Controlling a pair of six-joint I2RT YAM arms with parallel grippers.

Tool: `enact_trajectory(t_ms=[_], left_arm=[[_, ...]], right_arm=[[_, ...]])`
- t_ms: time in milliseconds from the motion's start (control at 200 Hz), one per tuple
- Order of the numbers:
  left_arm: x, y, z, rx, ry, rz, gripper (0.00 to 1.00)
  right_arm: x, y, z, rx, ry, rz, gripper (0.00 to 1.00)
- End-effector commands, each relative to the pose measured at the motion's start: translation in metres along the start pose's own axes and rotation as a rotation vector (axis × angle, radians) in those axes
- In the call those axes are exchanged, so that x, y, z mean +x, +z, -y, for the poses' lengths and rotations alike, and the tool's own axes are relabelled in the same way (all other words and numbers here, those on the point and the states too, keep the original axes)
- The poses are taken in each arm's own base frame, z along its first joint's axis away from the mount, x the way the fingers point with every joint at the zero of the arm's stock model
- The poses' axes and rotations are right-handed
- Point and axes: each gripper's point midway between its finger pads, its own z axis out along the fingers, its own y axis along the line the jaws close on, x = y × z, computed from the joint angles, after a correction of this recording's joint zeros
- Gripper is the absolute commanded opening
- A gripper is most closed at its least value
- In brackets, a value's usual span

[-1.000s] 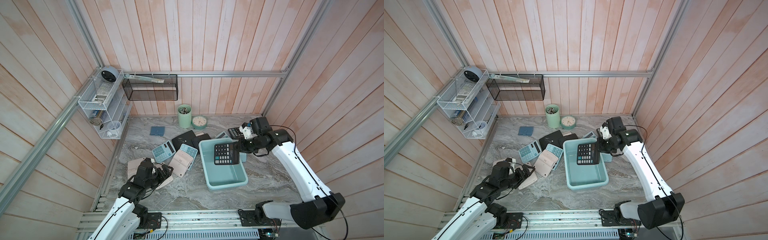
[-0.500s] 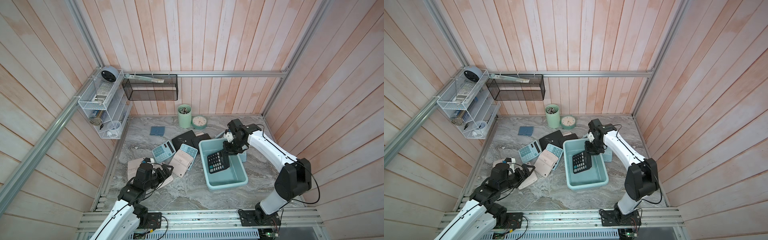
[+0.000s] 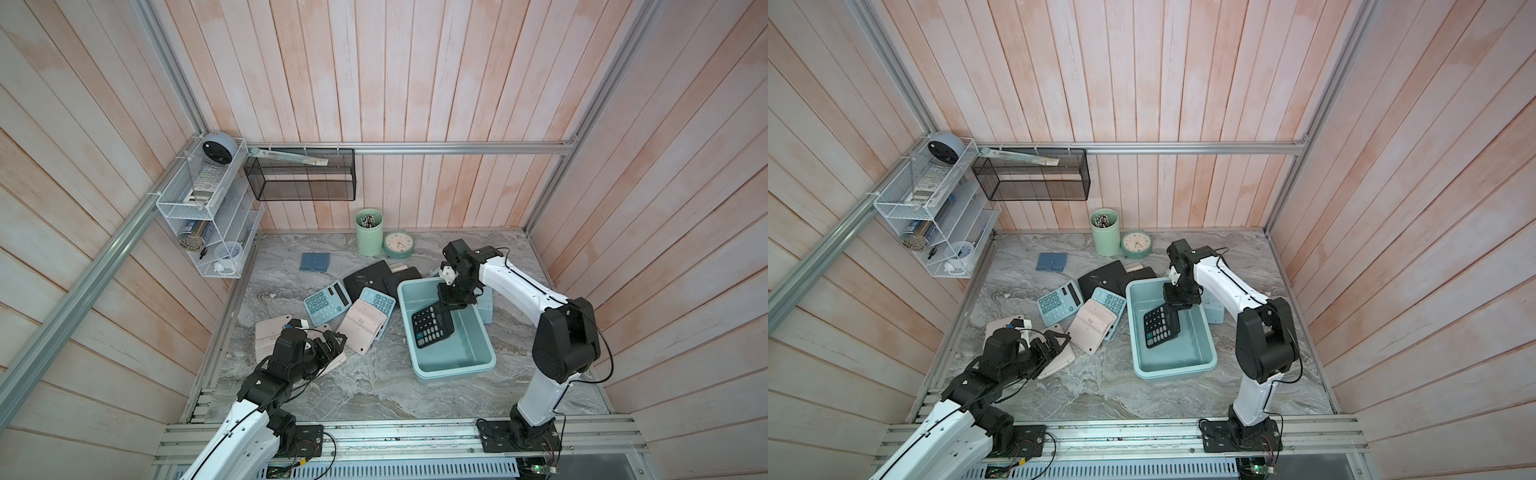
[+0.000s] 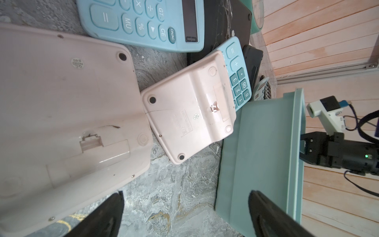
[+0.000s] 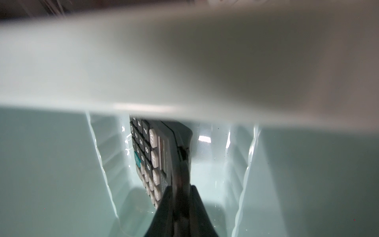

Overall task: Put the calculator in the storage box
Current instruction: Place the calculator in the storage box.

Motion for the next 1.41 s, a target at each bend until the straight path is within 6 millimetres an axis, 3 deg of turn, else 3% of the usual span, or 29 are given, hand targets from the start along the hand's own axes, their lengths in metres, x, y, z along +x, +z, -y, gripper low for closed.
enact_trajectory(t_ms=[0, 320, 540, 745, 975, 1135, 1400], left_arm=[[-0.003, 0.005, 0.002, 0.025, -0.021, 0.021, 1.00], [-0.029, 0.008, -0.002, 0.008, -0.089, 0.161, 1.00], [-0.042, -0.001, -0.019, -0.100, -0.086, 0.194, 1.00], [-0.052, -0.021, -0.043, -0.223, -0.104, 0.239, 1.00], [-0.067, -0.045, -0.068, -0.334, -0.134, 0.300, 1.00], [-0.062, -0.034, -0.079, -0.312, -0.218, 0.236, 1.00], [-0.048, -0.014, -0.085, -0.228, -0.304, 0.177, 1.00]], right_arm=[[-0.009, -0.009, 0.009, 0.065, -0.031, 0.059, 0.18], [-0.014, -0.038, 0.007, 0.064, -0.031, 0.157, 0.35], [-0.012, -0.068, -0.015, -0.031, -0.060, 0.221, 0.40], [-0.006, -0.099, -0.068, -0.154, -0.155, 0.314, 0.44], [0.004, -0.104, -0.145, -0.333, -0.273, 0.340, 0.47], [0.013, -0.088, -0.195, -0.417, -0.335, 0.299, 0.48], [0.031, -0.037, -0.257, -0.516, -0.355, 0.179, 0.48]])
